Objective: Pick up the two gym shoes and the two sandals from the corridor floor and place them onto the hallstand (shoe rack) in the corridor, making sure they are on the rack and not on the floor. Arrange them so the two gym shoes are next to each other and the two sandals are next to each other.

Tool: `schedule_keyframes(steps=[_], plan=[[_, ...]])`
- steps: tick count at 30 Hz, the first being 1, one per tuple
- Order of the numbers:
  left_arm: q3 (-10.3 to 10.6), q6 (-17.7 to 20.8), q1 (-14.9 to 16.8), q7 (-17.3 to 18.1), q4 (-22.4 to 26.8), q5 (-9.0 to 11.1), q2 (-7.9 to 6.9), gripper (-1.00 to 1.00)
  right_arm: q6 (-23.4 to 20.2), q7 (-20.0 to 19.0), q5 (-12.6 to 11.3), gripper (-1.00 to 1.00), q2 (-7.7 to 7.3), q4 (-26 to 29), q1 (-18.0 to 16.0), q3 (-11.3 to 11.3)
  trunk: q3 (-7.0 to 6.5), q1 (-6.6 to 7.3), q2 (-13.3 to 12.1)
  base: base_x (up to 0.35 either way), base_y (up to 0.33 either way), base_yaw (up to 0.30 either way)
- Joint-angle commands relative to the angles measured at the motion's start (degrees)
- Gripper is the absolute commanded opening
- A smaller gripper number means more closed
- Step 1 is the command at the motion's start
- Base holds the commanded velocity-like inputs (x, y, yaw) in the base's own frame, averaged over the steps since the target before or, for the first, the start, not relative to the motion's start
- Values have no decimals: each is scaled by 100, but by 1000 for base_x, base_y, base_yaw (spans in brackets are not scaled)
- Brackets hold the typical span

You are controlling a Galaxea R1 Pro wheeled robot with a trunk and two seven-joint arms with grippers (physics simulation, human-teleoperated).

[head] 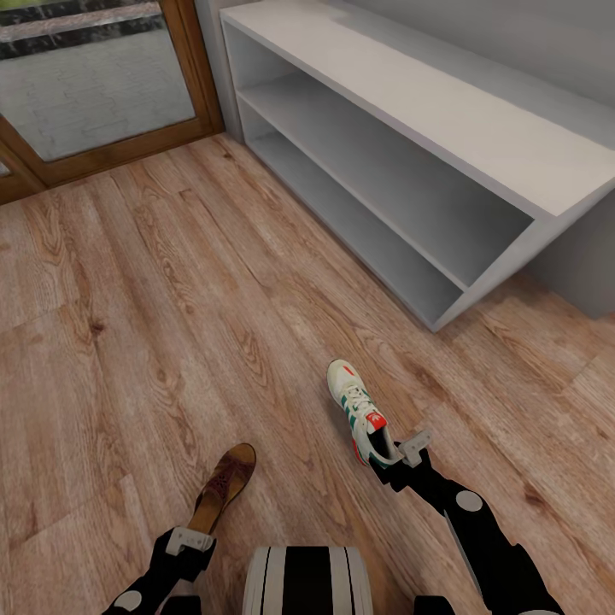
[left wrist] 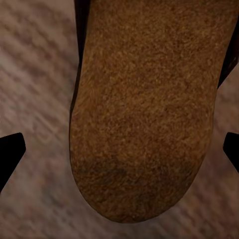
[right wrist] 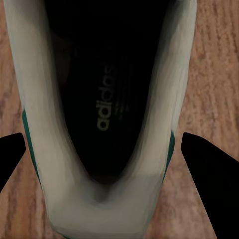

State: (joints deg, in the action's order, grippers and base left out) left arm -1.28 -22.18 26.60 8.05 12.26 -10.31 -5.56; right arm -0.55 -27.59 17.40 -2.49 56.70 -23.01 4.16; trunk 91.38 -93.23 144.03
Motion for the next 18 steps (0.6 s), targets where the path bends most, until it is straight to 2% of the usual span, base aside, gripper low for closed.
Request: schedule_keyframes(steps=[1,10,11,18], plan=[[-15,-18,6,11,-1,-33,0,100,-6,-34,41,-100,3,8,-1,15,3,1,1,0,0,0],[-12,-18,24,4,5,-25,6,100,-5,-34,43,-100,3,8,-1,15,3,1,1,0,0,0],[-12,-17,25,4,5,-25,9,-100,-6,-33,44,-100,3,8,-1,15,3,1,1,0,0,0],[-28,-27,16,4,168,-24,35,-100,-5,-32,44,-100,3,8,-1,15,3,1,1,0,0,0]])
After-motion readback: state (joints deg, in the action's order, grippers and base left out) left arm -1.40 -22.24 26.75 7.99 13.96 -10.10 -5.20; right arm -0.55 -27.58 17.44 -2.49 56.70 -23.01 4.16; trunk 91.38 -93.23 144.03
